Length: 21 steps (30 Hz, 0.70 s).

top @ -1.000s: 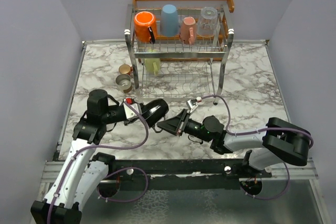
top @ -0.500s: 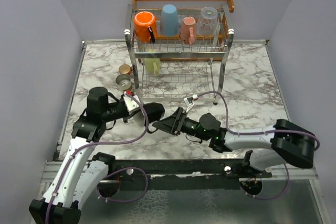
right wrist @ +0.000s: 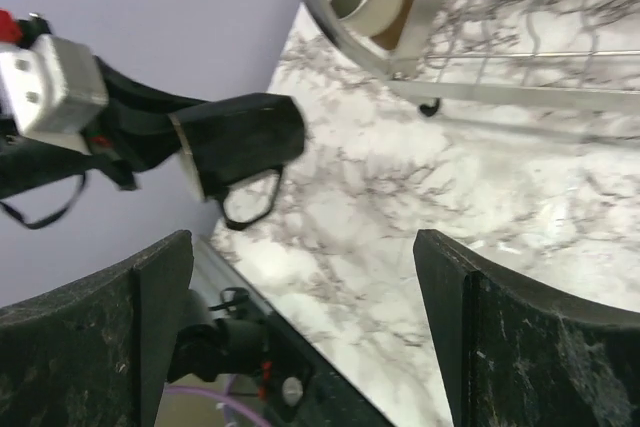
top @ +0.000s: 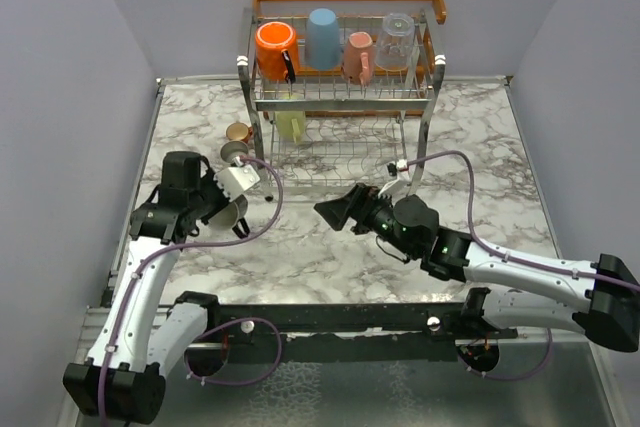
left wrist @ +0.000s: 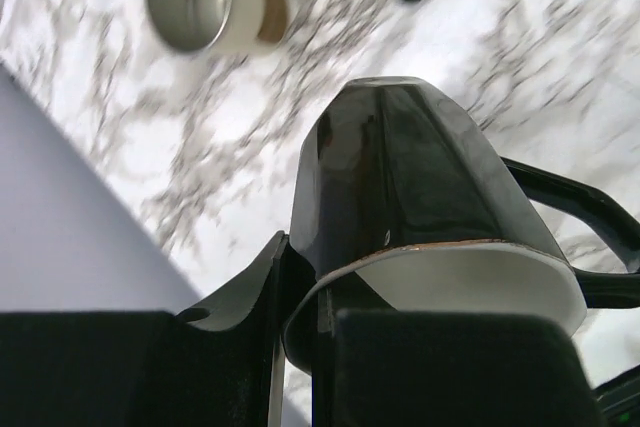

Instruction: Unload the cups from the dish rack

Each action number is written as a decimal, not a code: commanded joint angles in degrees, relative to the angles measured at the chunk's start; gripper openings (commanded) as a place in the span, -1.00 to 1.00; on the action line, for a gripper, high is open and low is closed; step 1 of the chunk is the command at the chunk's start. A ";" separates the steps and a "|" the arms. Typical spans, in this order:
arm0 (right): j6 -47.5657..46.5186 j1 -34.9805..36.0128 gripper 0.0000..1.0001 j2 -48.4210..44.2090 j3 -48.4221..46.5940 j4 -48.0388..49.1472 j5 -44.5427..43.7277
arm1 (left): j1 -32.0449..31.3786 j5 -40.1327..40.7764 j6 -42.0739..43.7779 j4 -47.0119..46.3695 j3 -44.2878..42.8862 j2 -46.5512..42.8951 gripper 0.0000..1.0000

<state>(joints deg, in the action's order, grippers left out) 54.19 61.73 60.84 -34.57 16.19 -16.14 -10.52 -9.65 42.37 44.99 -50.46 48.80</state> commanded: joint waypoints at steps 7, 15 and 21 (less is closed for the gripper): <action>-11.03 -3.21 0.87 2.68 -7.97 -15.91 -6.70 | 26.50 -1.64 17.88 5.20 -11.45 18.15 -1.00; -15.91 -5.25 0.90 10.57 -11.43 -14.41 -11.13 | 29.16 -1.03 6.21 0.80 -24.59 42.63 -1.00; -17.44 -6.05 0.90 13.23 -12.50 -13.67 -11.71 | 28.19 0.24 2.88 0.93 -36.02 54.46 -1.00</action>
<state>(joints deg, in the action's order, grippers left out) 39.24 56.21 73.21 -44.93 2.50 -24.95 18.48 -8.97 49.15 47.70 -78.59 98.89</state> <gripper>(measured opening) 0.948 0.104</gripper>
